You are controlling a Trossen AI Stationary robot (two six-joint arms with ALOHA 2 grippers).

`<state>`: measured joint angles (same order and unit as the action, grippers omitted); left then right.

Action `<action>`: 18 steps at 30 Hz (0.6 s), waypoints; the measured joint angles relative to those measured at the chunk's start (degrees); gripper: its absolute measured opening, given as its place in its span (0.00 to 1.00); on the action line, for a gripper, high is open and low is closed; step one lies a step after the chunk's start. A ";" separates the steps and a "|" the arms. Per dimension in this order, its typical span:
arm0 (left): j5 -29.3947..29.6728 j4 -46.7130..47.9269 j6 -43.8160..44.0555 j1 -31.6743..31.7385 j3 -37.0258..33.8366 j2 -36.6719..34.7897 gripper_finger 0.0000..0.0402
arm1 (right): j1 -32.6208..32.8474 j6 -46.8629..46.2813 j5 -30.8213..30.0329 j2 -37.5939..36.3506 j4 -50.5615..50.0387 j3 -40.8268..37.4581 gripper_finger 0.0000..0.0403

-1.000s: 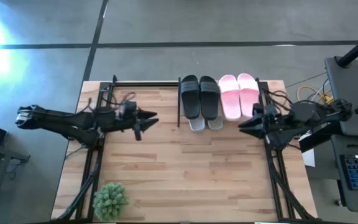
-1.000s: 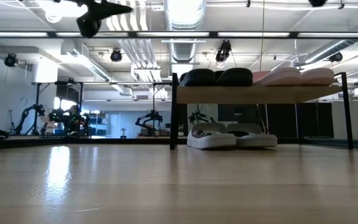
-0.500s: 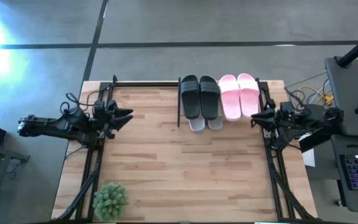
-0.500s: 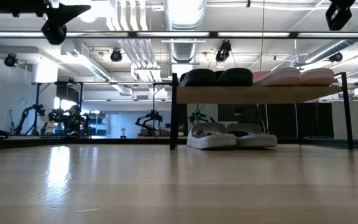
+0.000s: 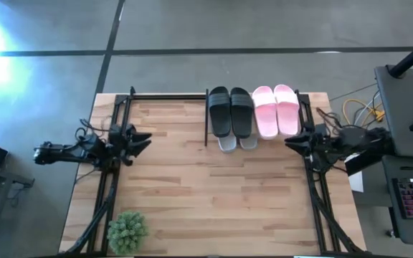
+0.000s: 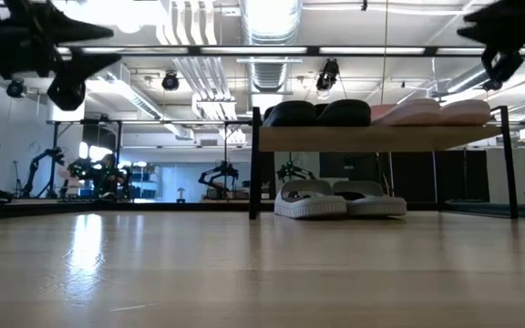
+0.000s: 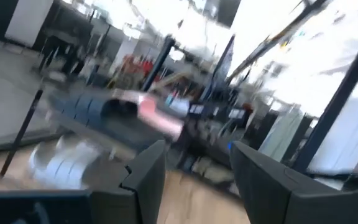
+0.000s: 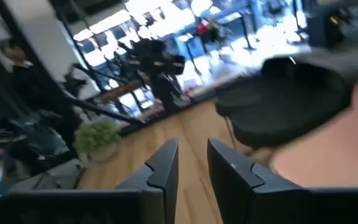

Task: Pick and place slides into the shelf
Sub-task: Return to Home Position

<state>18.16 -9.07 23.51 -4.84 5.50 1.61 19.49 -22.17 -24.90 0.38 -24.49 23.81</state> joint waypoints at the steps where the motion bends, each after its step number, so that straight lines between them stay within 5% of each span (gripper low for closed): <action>1: 0.08 0.88 0.07 0.00 -0.65 0.05 0.41 | 0.00 -0.96 -0.80 -0.09 -0.77 -0.61 0.19; 8: 6.07 3.02 10.15 0.02 -4.94 0.90 0.41 | -0.04 -8.58 -10.83 -0.35 -2.15 -3.99 0.17; 18: 7.78 4.63 13.59 0.02 -4.96 6.20 0.41 | 0.00 -8.82 -11.13 1.86 -2.28 -6.77 0.20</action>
<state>25.94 -4.43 37.10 -4.82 0.54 7.81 19.49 -30.99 -36.03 2.24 -26.77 17.04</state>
